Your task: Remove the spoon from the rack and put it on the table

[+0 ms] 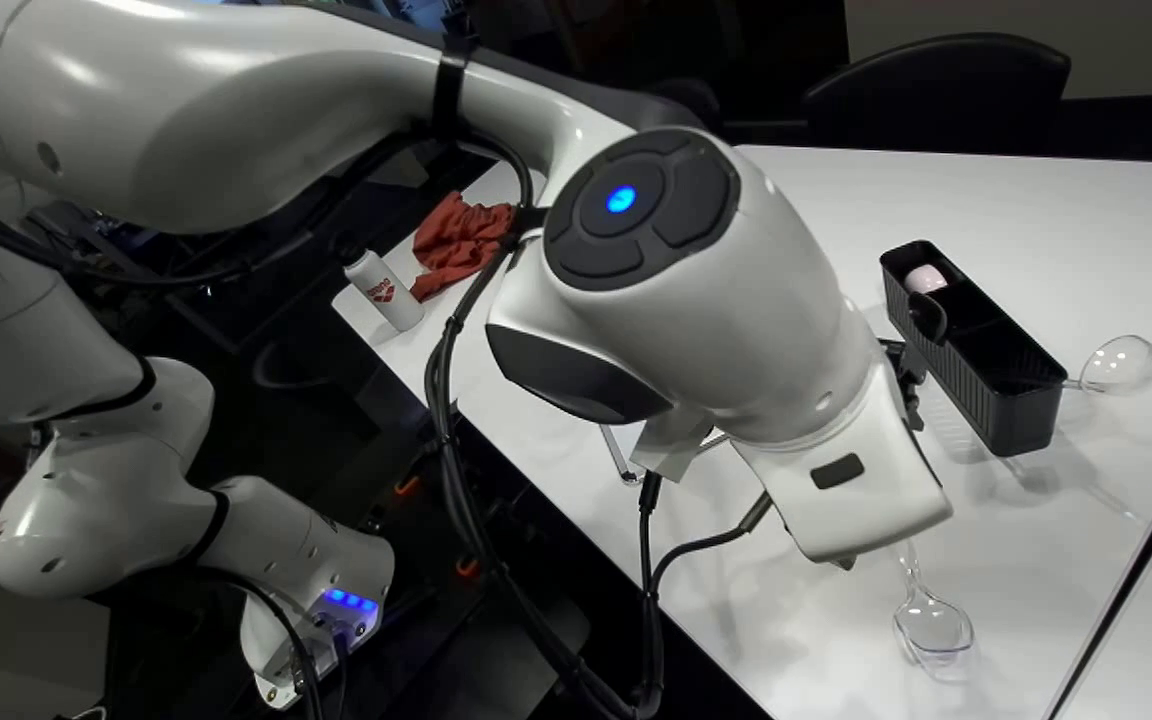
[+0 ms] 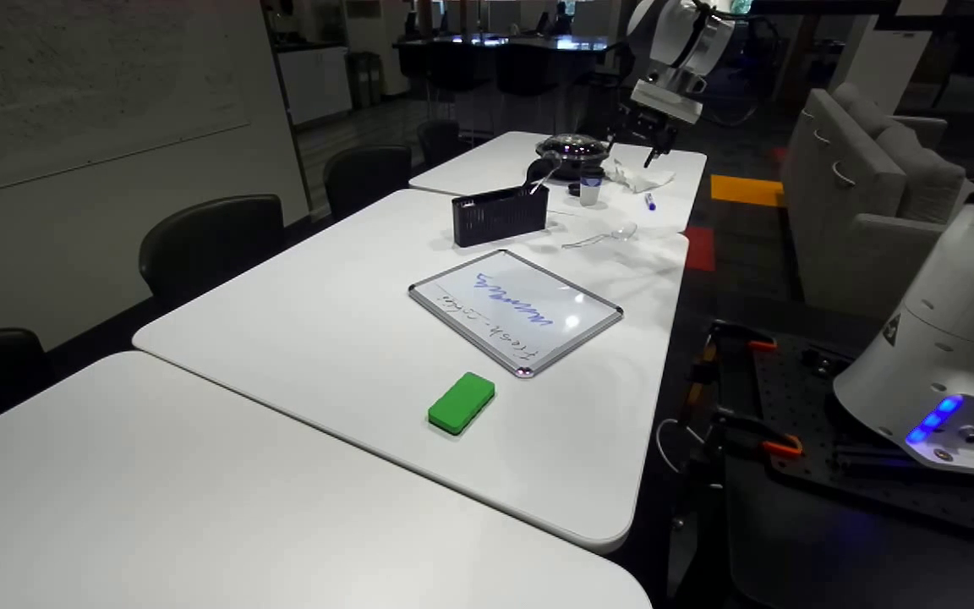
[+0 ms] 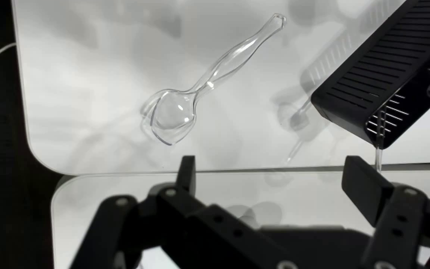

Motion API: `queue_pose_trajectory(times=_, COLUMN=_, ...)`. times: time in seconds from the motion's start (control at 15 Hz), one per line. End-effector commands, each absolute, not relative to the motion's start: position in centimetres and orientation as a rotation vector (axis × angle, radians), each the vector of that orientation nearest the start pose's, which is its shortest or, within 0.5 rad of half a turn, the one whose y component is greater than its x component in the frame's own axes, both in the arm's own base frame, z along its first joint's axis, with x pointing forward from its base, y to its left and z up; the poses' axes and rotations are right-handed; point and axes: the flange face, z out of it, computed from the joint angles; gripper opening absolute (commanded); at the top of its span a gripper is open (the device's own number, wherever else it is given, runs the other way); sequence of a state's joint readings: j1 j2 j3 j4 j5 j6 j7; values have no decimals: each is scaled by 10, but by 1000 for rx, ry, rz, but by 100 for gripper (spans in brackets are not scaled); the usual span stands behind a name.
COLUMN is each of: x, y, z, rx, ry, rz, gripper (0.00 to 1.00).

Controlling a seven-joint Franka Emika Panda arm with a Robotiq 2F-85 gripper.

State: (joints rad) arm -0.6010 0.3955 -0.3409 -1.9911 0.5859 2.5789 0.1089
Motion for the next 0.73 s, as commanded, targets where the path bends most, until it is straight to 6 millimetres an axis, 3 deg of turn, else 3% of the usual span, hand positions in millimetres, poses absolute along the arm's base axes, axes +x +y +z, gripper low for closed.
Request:
queue_pose_trajectory(times=0.0, x=362, y=-462, z=348, rx=-2277, ry=1882, rz=-644, gripper=100)
queue_pose_trajectory(times=0.33, x=372, y=-424, z=397, rx=-2324, ry=1743, rz=-787, gripper=100)
queue_pose_trajectory(times=0.67, x=380, y=-398, z=416, rx=-2351, ry=1651, rz=-832, gripper=100)
